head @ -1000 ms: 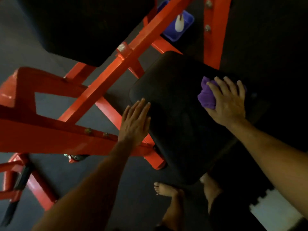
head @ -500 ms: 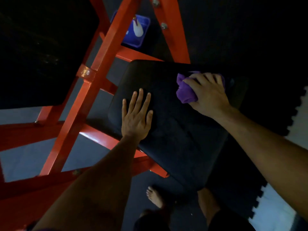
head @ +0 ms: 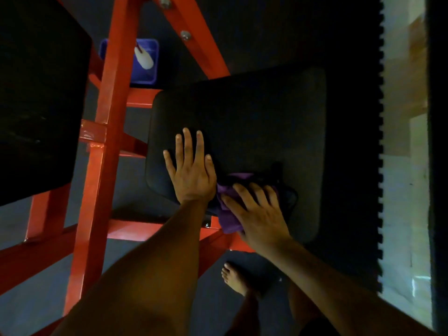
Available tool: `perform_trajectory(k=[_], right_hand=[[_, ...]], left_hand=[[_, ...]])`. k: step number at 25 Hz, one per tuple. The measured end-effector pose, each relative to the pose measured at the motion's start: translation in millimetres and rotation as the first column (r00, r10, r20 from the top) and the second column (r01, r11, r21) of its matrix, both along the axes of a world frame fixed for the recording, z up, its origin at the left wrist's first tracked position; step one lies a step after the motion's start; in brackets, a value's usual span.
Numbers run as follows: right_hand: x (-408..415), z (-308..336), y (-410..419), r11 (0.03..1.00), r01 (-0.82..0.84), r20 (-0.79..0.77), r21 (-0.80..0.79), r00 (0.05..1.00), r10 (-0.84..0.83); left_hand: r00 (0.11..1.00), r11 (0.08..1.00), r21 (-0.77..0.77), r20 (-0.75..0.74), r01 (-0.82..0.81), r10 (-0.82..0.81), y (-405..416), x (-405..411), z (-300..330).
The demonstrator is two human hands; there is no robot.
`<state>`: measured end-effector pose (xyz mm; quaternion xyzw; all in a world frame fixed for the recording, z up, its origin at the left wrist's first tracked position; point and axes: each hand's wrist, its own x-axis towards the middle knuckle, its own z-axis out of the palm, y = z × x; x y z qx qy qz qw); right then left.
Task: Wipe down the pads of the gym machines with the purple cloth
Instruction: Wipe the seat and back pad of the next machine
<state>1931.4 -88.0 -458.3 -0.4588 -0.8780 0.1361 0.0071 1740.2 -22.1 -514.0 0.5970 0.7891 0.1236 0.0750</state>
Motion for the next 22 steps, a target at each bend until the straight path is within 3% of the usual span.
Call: perform_trajectory(k=[2, 5, 7, 11, 15, 17, 19, 22], right_hand=[[-0.7, -5.3, 25.5, 0.998, -0.028, 0.003, 0.058, 1.000, 0.028], [-23.7, 1.7, 109.1, 0.972, 0.197, 0.031, 0.129, 0.979, -0.203], [-33.6, 2.2, 106.3, 0.939, 0.323, -0.015, 0.120, 0.946, -0.324], [-6.5, 4.1, 17.9, 0.990, 0.132, -0.068, 0.047, 0.989, -0.129], [68.5, 14.0, 1.9, 0.931, 0.356, 0.001, 0.084, 0.934, -0.358], [88.0, 6.8, -6.2, 0.955, 0.275, 0.075, 0.116, 0.956, -0.284], [91.7, 2.2, 17.5, 0.978, 0.188, 0.121, 0.088, 0.973, -0.198], [78.1, 8.2, 112.8, 0.933, 0.339, 0.163, 0.118, 0.921, -0.355]], left_hand=[[1.000, 1.000, 0.022, 0.010, 0.001, -0.001, -1.1, 1.5, 1.0], [1.000, 0.999, 0.043, -0.015, 0.006, -0.005, -3.1, 1.7, -1.5], [1.000, 0.999, 0.050, -0.023, 0.013, -0.012, -2.6, 0.4, -3.2], [1.000, 0.998, 0.067, -0.018, 0.012, -0.011, -2.4, -0.4, -2.2], [1.000, 0.998, 0.062, 0.006, 0.013, -0.014, -7.3, 0.9, -1.0], [1.000, 0.998, 0.060, 0.003, 0.003, -0.004, -4.2, 1.0, -1.1], [1.000, 0.998, 0.060, 0.009, 0.001, -0.002, -6.0, 0.8, -0.9], [1.000, 0.998, 0.066, -0.012, 0.005, -0.004, -3.8, 1.4, -1.5]])
